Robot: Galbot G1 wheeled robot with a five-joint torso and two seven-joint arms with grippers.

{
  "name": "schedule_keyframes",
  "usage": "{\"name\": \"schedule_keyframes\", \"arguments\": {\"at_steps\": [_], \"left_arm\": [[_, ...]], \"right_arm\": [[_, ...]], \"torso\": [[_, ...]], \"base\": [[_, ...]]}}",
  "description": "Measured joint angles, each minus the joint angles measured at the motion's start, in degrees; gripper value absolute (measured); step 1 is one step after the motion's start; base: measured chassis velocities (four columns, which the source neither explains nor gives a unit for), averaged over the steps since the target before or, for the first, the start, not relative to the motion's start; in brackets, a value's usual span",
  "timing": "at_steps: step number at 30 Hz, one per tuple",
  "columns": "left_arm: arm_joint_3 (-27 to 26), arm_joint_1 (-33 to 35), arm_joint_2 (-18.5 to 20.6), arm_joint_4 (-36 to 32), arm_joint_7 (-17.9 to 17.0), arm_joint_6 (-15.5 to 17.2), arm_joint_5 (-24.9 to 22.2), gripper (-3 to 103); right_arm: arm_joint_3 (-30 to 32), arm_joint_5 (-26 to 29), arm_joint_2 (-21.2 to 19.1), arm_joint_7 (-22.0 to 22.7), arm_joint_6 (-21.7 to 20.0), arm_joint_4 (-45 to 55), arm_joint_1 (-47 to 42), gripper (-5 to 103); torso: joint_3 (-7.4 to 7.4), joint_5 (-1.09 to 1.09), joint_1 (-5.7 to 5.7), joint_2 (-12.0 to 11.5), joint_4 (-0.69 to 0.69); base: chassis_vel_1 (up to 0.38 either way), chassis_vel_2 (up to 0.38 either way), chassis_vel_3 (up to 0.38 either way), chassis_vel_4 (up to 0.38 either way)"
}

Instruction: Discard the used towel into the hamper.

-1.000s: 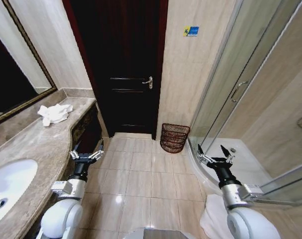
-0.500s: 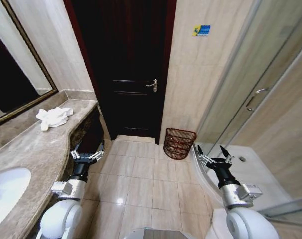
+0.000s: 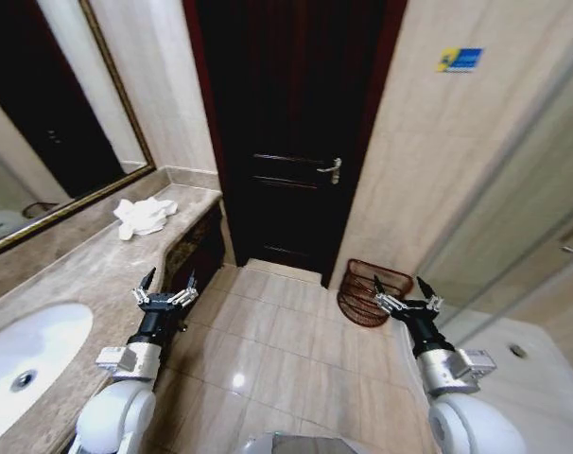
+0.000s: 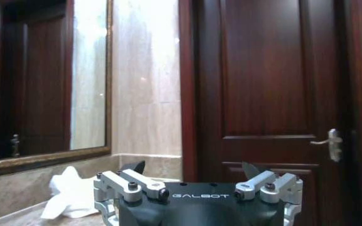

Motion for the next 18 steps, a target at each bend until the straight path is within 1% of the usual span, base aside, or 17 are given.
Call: {"name": "schedule_keyframes", "arguments": {"at_steps": [18], "left_arm": [[-0.3,0.7,-0.3,0.9,0.1,-1.2,0.1,100]], "right_arm": [[-0.3,-0.4,0.4,0.0,0.0,0.3,-0.1,100]], "torso": [[-0.01,0.01,-0.02,0.0,0.0]], "base": [[-0.064,0.169,0.175,-0.063]]}}
